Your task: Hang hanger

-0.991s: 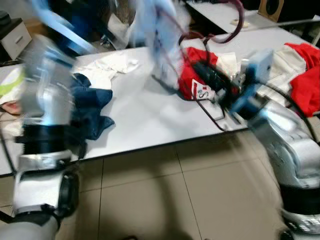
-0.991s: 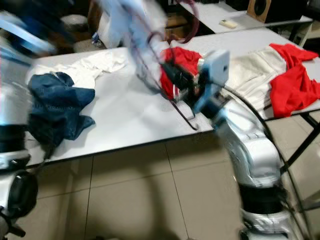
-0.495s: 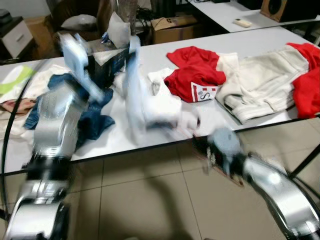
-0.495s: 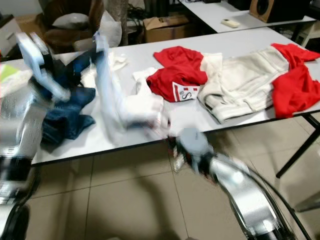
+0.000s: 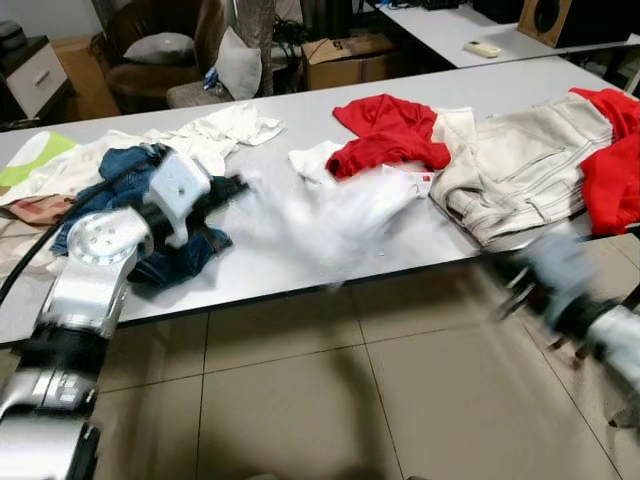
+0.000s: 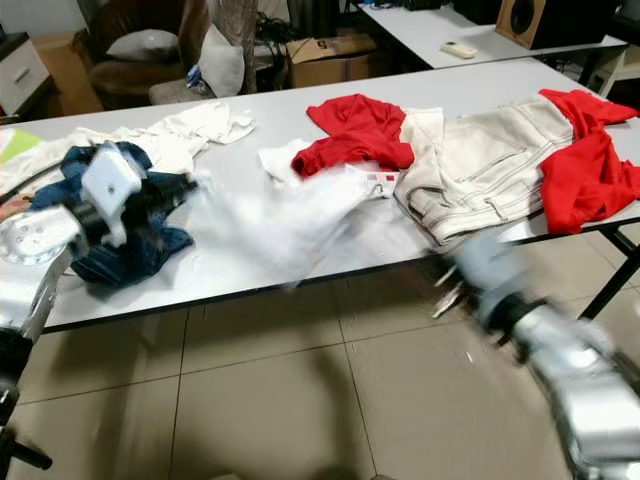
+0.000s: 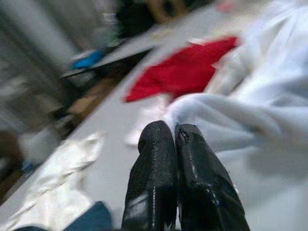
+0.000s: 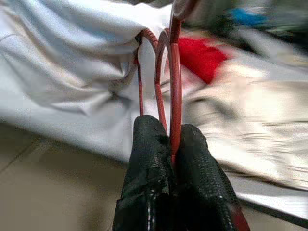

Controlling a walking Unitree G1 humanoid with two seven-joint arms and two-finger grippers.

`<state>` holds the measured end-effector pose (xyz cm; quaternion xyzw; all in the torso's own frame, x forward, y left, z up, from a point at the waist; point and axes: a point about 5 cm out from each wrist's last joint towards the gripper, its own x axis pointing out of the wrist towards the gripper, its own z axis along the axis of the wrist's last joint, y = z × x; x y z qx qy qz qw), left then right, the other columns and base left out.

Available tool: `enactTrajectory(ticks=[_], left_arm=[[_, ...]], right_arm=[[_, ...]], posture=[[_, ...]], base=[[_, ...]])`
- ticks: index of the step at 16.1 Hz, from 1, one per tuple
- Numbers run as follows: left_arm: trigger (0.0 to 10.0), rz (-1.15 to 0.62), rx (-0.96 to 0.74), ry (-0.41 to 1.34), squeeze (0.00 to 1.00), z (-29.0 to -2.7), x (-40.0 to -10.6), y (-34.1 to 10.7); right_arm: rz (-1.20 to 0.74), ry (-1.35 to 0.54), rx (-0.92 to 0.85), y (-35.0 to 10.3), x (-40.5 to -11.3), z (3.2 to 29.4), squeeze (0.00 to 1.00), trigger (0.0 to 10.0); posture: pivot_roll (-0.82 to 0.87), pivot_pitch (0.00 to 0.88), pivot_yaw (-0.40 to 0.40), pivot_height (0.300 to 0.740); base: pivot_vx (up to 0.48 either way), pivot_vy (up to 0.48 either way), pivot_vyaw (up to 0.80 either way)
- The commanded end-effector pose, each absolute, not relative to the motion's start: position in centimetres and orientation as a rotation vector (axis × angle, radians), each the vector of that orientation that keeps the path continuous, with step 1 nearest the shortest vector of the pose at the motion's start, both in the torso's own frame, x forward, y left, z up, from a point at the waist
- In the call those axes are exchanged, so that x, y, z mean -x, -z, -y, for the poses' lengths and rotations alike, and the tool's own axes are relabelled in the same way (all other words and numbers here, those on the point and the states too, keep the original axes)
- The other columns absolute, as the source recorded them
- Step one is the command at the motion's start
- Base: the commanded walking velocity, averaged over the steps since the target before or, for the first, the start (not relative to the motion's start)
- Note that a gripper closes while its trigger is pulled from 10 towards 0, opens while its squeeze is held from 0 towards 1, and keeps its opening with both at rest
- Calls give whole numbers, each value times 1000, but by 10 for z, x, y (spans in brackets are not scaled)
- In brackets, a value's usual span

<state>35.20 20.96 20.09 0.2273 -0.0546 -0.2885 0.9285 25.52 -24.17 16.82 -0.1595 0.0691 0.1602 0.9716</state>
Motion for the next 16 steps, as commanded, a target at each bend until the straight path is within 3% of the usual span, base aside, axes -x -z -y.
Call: enactTrajectory(ticks=[1,3,5,7,10,14,16], left_arm=[[0,144,-453,493,0,-214,-365,-215],[0,447,-270,419,0,-205,-382,-285],[0,605,-130,385,0,-210,-379,-319],[0,581,-133,395,0,-211,-381,-313],[0,417,-210,429,0,-209,-387,-273],[0,396,-222,463,0,-207,-388,-269],[0,403,-218,474,0,-205,-387,-267]], right_arm=[[-82,-250,280,-180,-262,248,0,10000],[26,-250,212,-199,-274,238,0,10000],[48,-287,172,-202,-271,230,0,10000],[6,-316,171,-191,-266,225,0,10000],[-219,-438,207,-152,-257,209,0,10000],[-312,-599,185,-145,-251,192,0,10000],[-270,-754,139,-152,-239,179,0,10000]], posture=[[-153,0,107,740],[-163,0,118,740],[-168,0,128,740],[-168,0,130,740],[-166,0,129,740],[-165,0,130,740],[-164,0,128,740]], base=[[0,0,0],[0,0,0],[0,0,0],[0,0,0],[0,0,0],[0,0,0],[0,0,0]])
